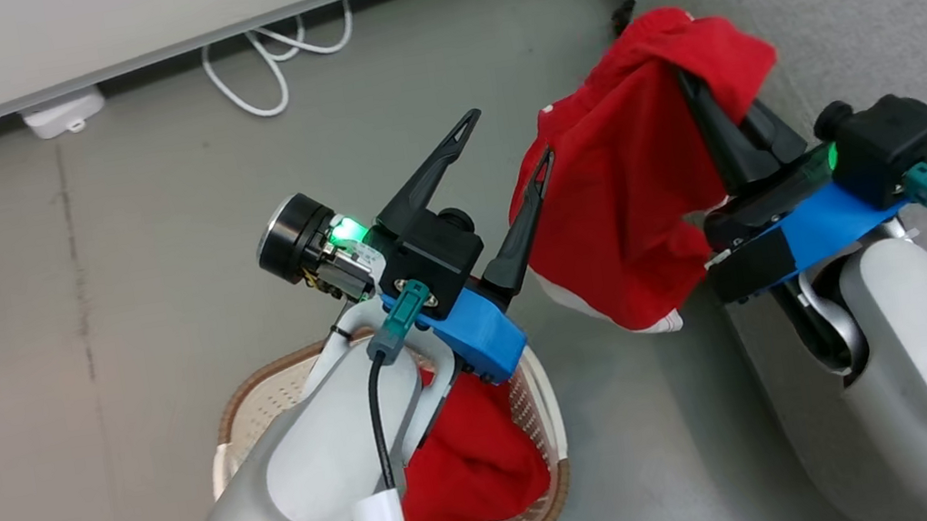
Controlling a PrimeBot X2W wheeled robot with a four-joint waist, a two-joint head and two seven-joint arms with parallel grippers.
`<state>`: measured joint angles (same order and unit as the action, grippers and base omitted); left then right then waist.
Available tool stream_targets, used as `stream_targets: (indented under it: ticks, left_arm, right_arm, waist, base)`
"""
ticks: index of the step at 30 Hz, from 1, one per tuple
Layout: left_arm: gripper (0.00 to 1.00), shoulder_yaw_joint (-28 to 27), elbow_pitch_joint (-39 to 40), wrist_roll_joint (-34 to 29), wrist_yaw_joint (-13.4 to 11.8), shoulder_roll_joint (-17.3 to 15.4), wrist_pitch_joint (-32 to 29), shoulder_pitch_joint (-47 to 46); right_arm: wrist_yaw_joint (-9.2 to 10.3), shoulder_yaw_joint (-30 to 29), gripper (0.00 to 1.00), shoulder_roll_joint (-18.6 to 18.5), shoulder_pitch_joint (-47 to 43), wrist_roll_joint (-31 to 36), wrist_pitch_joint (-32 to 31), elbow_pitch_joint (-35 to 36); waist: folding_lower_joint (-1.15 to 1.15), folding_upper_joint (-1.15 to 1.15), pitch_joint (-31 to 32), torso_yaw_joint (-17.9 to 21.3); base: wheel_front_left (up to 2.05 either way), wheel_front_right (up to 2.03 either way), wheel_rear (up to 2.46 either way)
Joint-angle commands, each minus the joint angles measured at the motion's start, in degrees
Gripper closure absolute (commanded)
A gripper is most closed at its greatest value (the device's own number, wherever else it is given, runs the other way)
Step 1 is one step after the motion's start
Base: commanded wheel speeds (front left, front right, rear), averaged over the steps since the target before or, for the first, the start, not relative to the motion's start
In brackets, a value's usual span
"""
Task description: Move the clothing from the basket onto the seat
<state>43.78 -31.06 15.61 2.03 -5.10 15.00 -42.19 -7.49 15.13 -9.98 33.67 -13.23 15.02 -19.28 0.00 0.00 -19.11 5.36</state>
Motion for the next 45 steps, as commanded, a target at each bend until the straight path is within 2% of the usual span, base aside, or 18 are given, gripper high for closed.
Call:
stream_targets:
  ticks: [1, 14, 24, 37, 45]
  left_arm:
    - [0.0, 0.3, -0.3, -0.4, 0.0, -0.1, 0.3, -0.7]
    - [0.0, 3.0, -1.8, -1.6, 1.1, -0.2, -0.1, -3.1]
    - [0.0, 5.0, -2.5, -2.1, 2.0, -0.4, -0.5, -3.9]
    - [0.0, 7.2, -3.3, -1.4, 2.2, 0.4, -0.2, -4.0]
    - [0.0, 6.8, -2.7, -1.3, 1.3, -0.6, -0.1, -4.3]
  right_arm:
    - [-0.01, -0.7, 1.0, -0.1, -0.5, 0.2, 0.2, 0.5]
    - [-0.01, -10.1, 1.0, 0.8, -3.6, 0.7, 0.2, 3.9]
    - [-0.01, -14.9, 1.0, 1.6, -6.4, 1.0, 0.2, 5.2]
    - [-0.01, -17.4, 1.0, 2.5, -8.9, 1.3, 0.2, 5.8]
    - [-0.01, -16.8, 1.0, 0.9, -3.7, 2.5, 0.2, 7.9]
  waist:
    - [0.0, 0.0, -1.3, 1.8]
    - [0.0, 0.0, -5.5, 8.7]
    - [0.0, 0.0, -6.9, 12.5]
    - [0.0, 0.0, -7.1, 13.7]
    - [0.0, 0.0, -7.9, 13.5]
  base:
    - [0.0, 0.0, 0.0]
    - [0.0, 0.0, 0.0]
    - [0.0, 0.0, 0.0]
    - [0.0, 0.0, 0.0]
    - [0.0, 0.0, 0.0]
